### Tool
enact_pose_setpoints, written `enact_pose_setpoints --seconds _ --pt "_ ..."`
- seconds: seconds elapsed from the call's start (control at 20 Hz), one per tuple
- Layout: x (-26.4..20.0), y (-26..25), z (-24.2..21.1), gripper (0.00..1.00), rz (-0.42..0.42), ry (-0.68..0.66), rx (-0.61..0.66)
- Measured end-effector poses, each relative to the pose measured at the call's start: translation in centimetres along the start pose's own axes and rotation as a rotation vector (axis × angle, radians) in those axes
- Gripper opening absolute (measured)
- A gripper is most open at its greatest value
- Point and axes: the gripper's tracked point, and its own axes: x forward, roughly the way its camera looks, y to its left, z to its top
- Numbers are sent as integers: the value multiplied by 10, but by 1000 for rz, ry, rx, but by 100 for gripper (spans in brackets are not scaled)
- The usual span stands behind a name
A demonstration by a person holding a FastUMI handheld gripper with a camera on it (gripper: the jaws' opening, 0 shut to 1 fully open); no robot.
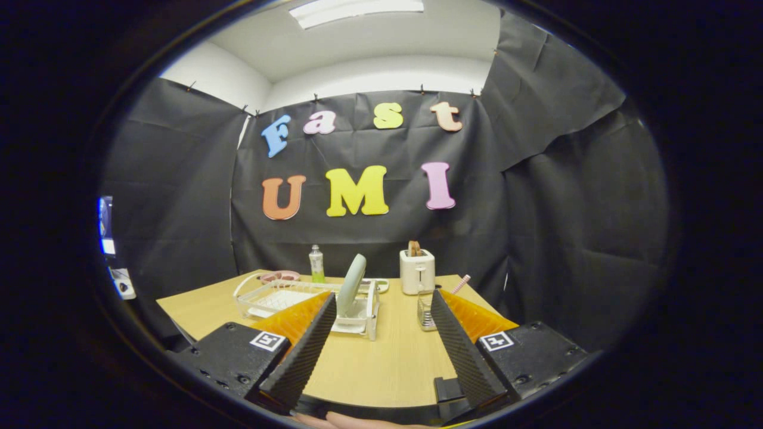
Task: Take the plate from the dish rack, then take the spoon from the basket and place it into the plate.
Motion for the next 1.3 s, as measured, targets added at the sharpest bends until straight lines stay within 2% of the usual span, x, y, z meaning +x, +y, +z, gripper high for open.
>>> enact_pose_setpoints --seconds 0.25,0.4,0.55,0.75,1.1,1.2,1.3 --pt "35 6 37 100 13 24 15" --pt "72 13 57 100 25 61 -3" --pt "117 15 73 100 1 117 -9" --pt "178 44 77 100 61 270 -29" --pt "275 87 58 100 105 592 -115" --pt "296 92 48 90 93 719 -86" --pt "318 92 45 86 63 801 -75"
